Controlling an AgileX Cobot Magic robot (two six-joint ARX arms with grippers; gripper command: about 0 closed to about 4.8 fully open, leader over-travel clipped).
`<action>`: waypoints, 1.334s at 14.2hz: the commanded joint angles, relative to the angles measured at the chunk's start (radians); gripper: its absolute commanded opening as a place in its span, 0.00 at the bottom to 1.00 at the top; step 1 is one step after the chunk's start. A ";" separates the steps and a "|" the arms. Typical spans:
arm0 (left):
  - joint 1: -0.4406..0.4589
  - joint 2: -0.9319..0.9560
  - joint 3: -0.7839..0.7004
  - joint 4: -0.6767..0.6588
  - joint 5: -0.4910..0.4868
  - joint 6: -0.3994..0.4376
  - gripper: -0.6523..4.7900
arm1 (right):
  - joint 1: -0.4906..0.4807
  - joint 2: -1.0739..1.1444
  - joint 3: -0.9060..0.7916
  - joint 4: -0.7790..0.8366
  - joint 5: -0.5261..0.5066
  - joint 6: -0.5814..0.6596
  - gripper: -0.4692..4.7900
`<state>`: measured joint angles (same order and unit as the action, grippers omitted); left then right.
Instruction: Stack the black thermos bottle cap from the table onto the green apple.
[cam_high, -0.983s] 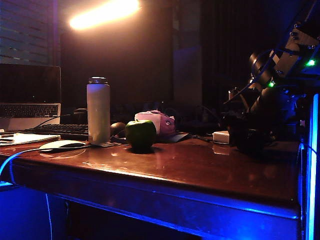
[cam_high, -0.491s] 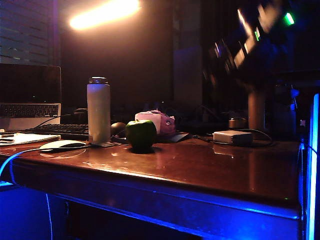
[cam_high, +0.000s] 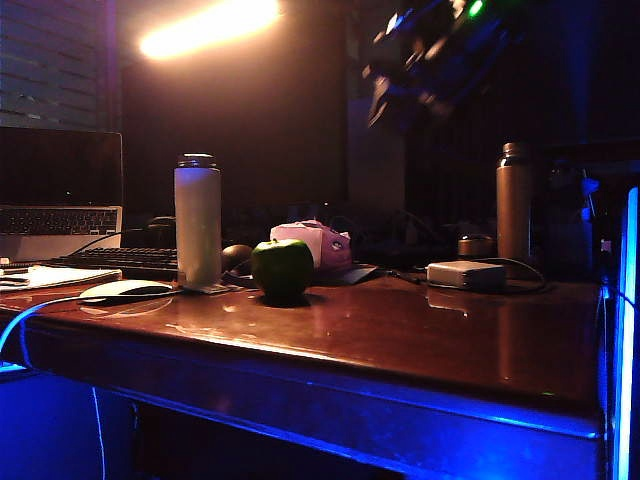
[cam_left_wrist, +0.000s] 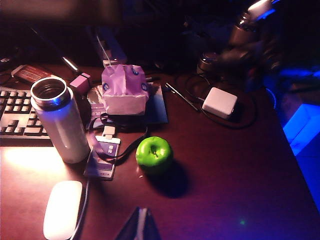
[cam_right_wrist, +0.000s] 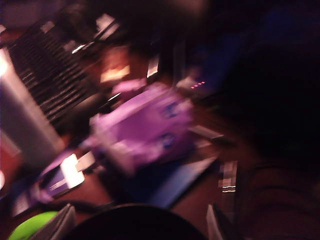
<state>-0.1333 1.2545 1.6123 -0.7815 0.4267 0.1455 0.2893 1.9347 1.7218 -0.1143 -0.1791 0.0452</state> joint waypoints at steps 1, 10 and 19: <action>0.000 -0.003 0.005 0.012 0.005 0.003 0.12 | 0.046 0.061 0.079 -0.014 -0.026 -0.049 0.62; 0.000 -0.003 0.005 -0.006 0.004 0.004 0.12 | 0.169 0.286 0.232 0.082 -0.047 -0.079 0.62; 0.000 -0.003 0.003 -0.010 0.004 0.003 0.12 | 0.220 0.409 0.231 0.170 -0.033 -0.080 0.62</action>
<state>-0.1329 1.2545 1.6123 -0.7967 0.4267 0.1455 0.5064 2.3417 1.9469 0.0212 -0.2192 -0.0345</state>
